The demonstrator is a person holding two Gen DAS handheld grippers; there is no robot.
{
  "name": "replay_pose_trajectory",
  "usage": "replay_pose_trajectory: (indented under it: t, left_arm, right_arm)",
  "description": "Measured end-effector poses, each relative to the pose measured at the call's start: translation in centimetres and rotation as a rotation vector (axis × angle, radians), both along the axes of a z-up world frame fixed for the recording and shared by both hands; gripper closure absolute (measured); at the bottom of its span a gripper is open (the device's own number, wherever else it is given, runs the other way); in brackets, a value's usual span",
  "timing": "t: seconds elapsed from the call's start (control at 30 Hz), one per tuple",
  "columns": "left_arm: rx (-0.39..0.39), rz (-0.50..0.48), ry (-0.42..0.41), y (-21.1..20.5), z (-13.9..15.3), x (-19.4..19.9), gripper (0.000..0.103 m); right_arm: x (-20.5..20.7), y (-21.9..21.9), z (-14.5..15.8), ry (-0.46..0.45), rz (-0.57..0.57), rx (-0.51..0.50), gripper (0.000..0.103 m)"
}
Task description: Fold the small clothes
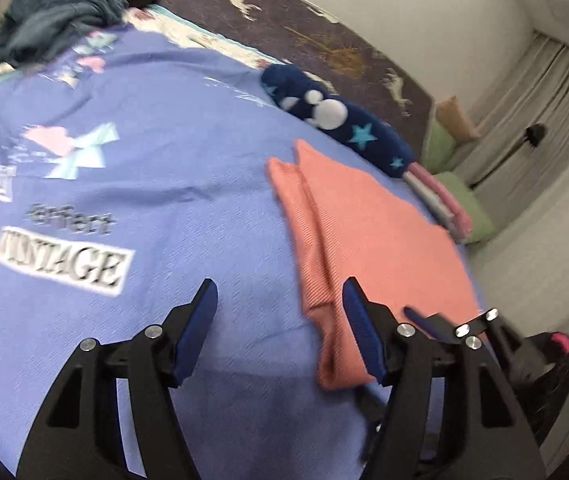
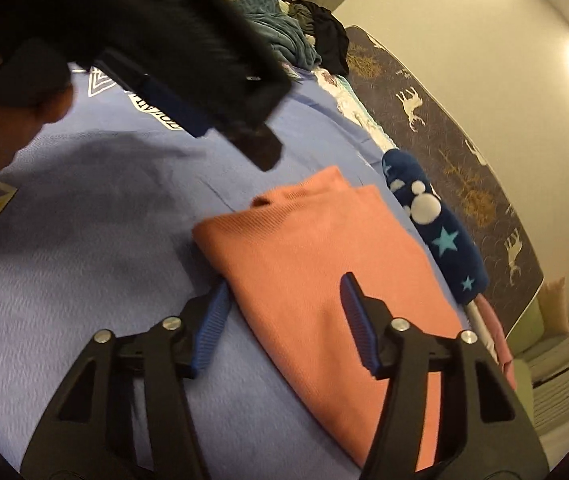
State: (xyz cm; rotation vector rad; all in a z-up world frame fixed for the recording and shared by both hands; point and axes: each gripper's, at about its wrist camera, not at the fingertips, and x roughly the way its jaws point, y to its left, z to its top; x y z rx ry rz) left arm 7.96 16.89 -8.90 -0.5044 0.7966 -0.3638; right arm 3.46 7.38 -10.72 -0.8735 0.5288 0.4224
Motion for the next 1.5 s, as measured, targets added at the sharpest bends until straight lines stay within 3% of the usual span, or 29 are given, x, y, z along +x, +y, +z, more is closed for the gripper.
replay_pose_trajectory:
  t: [0.1, 0.23, 0.33, 0.47, 0.53, 0.6, 0.67, 0.73, 0.77, 0.87, 0.93, 1.03, 1.5]
  left_arm:
    - [-0.11, -0.089, 0.013, -0.1, -0.5, 2.9, 0.038]
    - [-0.106, -0.164, 0.075, -1.7, -1.7, 7.5, 0.037]
    - [-0.12, -0.212, 0.064, -2.7, -1.8, 10.2, 0.032]
    - [-0.157, -0.26, 0.08, -4.2, -2.2, 13.8, 0.032]
    - [-0.141, -0.247, 0.078, -4.8, -2.2, 15.1, 0.036]
    - [-0.102, -0.228, 0.091, -5.5, -2.1, 16.1, 0.05]
    - [-0.06, -0.206, 0.117, -5.8, -2.1, 17.0, 0.077]
    - [-0.062, -0.193, 0.162, -5.7, -2.4, 17.8, 0.086]
    - [-0.073, -0.193, 0.173, -5.4, -2.4, 18.1, 0.088]
    - [-0.055, -0.197, 0.17, -5.7, -2.0, 18.0, 0.091]
    - [-0.025, -0.19, 0.159, -6.1, -1.5, 17.7, 0.091]
    - [-0.045, -0.163, 0.171, -6.3, -0.9, 18.0, 0.091]
    - [0.083, -0.155, 0.097, -11.7, 5.2, 17.8, 0.092]
  right_arm:
    - [0.8, 0.4, 0.0, 0.008, -0.015, 0.006, 0.048]
    - [1.2, 0.3, 0.1, 0.014, -0.03, 0.015, 0.049]
    - [1.1, -0.3, 0.3, 0.043, -0.045, 0.036, 0.049]
    - [1.9, -0.8, 0.5, 0.094, -0.064, 0.074, 0.049]
    - [2.4, -0.2, 0.3, 0.067, -0.069, 0.061, 0.049]
    - [2.8, 0.3, 0.1, 0.055, -0.069, 0.063, 0.058]
    - [3.2, 0.7, 0.1, 0.089, -0.07, 0.087, 0.069]
    - [3.5, 0.9, 0.1, 0.101, -0.073, 0.098, 0.073]
    - [3.6, 0.9, 0.1, 0.105, -0.074, 0.101, 0.084]
    - [3.7, 0.2, 0.5, 0.116, -0.094, 0.142, 0.096]
    - [4.1, -1.1, 1.6, 0.155, -0.107, 0.234, 0.096]
    - [4.2, -2.8, 3.1, 0.167, -0.135, 0.334, 0.096]
    - [2.7, -9.5, 7.1, 0.133, -0.237, 0.556, 0.097]
